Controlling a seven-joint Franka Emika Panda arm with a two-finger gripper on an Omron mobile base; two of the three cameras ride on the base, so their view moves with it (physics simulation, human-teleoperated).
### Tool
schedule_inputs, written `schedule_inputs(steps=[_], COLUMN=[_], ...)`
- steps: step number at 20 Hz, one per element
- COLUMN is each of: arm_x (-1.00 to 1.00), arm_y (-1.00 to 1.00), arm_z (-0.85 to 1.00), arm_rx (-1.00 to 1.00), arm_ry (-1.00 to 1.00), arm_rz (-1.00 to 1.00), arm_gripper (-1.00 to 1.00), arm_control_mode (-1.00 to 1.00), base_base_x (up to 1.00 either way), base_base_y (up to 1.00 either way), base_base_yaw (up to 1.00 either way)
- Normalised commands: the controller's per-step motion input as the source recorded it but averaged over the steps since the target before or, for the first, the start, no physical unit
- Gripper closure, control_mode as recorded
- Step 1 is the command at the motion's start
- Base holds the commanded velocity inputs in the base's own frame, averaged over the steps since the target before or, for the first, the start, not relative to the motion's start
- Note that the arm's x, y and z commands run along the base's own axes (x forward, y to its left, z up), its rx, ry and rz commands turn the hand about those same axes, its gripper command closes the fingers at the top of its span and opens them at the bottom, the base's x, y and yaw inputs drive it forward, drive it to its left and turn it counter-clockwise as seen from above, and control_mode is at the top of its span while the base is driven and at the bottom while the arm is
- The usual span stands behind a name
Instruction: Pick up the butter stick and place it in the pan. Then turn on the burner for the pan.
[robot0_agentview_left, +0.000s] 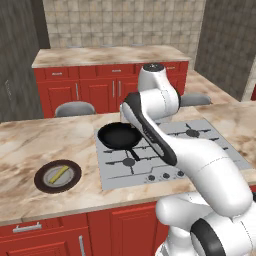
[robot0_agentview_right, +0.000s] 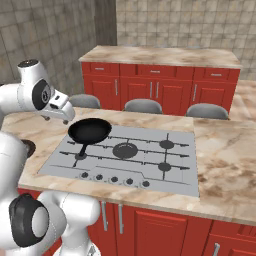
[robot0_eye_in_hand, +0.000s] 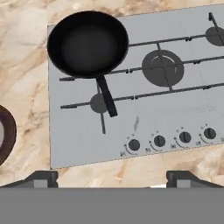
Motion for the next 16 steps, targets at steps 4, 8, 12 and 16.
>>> schedule_inputs(steps=[4,8,12,16], arm_x=[0.0,0.01,0.0,0.0], arm_y=[0.55,0.36,0.38,0.3], arm_z=[-0.16,-0.21,-0.17,-0.11], arm_rx=[0.0,0.02,0.02,0.09], arm_ry=[0.05,0.0,0.04,0.11], arm_rz=[-0.13,-0.09,-0.05,-0.02], arm_gripper=[-1.0,-1.0,-1.0,-1.0], arm_control_mode=[-1.0,-1.0,-1.0,-1.0], base_base_x=[0.0,0.0,0.0,0.0], base_base_y=[0.0,0.0,0.0,0.0], base_base_yaw=[0.0,0.0,0.0,0.0])
